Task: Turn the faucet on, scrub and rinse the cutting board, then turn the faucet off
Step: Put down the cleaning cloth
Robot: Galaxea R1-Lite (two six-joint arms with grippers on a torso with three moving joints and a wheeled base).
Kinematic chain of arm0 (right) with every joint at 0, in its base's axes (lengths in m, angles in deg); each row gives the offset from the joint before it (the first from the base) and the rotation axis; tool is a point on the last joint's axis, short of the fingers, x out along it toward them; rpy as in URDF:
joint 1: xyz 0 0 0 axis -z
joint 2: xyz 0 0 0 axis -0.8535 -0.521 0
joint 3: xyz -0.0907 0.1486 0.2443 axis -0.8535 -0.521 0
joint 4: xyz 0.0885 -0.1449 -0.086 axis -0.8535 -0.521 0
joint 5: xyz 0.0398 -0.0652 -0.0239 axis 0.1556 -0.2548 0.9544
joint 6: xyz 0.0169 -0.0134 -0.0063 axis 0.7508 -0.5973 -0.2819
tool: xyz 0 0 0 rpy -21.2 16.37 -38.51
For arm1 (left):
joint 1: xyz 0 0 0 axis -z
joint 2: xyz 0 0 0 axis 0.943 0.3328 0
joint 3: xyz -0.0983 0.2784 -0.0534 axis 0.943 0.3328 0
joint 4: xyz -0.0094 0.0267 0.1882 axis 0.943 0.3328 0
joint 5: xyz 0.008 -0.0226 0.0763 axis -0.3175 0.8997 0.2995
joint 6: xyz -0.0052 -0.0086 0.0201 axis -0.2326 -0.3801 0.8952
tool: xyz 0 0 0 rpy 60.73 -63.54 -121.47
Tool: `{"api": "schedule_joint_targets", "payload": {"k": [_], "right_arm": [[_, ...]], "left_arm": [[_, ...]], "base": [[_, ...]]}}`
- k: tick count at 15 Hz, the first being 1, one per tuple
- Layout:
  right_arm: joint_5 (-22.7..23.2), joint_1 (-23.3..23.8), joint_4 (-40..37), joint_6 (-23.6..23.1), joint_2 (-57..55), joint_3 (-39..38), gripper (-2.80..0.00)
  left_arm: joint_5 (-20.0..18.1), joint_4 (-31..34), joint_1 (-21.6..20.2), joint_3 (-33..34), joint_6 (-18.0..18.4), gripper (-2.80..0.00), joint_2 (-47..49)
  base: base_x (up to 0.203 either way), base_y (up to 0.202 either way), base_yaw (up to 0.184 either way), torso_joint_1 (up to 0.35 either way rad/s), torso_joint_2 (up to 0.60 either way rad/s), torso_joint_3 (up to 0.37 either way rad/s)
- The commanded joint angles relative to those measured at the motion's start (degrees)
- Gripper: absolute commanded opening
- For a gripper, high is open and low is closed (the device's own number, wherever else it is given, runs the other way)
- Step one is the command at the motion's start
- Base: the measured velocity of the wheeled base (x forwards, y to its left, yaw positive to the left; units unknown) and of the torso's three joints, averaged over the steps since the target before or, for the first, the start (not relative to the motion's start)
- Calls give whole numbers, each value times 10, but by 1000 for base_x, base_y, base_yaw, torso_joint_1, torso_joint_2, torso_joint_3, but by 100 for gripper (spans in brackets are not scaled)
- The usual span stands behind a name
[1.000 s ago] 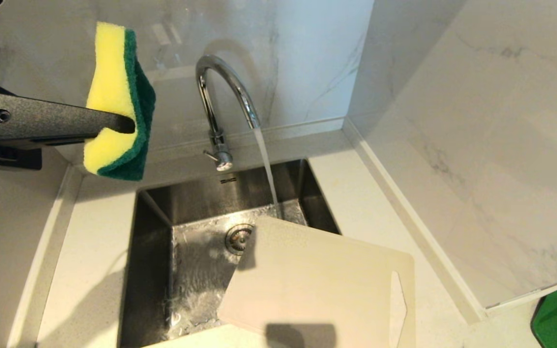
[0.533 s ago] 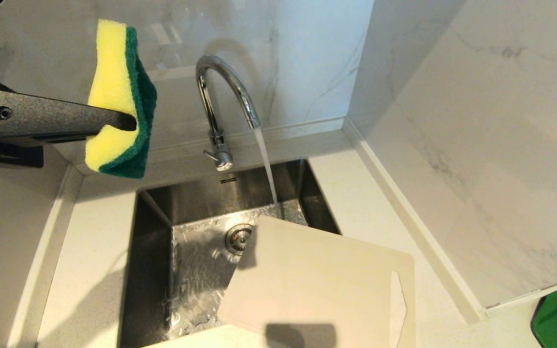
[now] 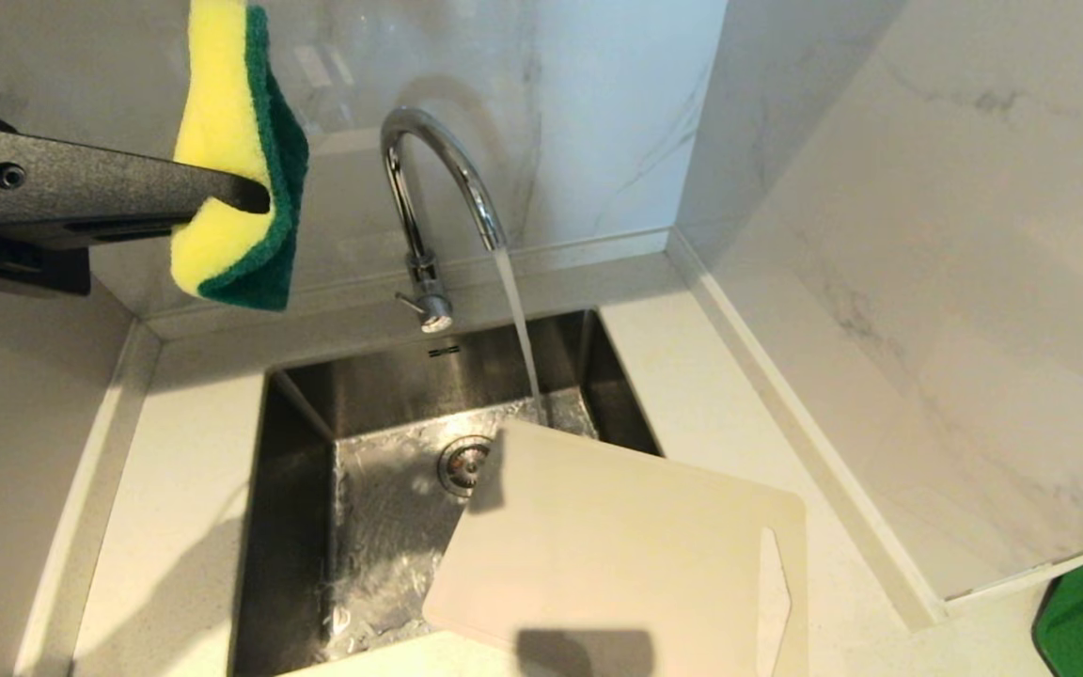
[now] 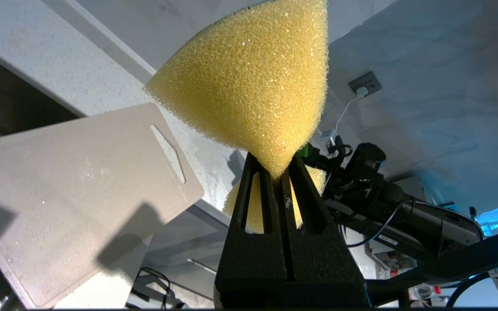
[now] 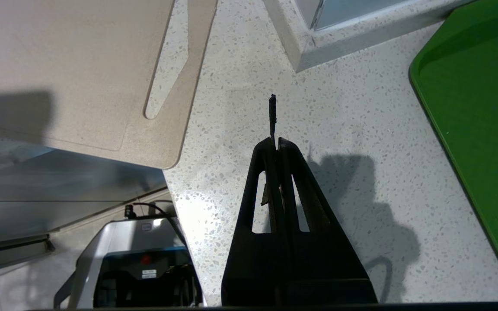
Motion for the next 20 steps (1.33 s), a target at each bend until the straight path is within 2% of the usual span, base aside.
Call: {"api": "schedule_joint_targets", "payload": {"k": [1, 8, 13, 20], "right_arm": [[2, 0, -1, -9, -1, -1, -280], [0, 0, -1, -6, -1, -1, -280], [0, 0, -1, -6, -1, -1, -280], [0, 0, -1, -6, -1, -1, -280]], "left_arm": [[-2, 0, 0, -7, -2, -280, 4], [-1, 1, -1, -29, -5, -280, 28], [3, 0, -1, -19, -2, -280, 35], [3, -19, -1, -52, -1, -280, 63]], "base": [[0, 0, 0, 0, 0, 0], [0, 0, 0, 0, 0, 0], [0, 0, 0, 0, 0, 0], [0, 0, 0, 0, 0, 0]]}}
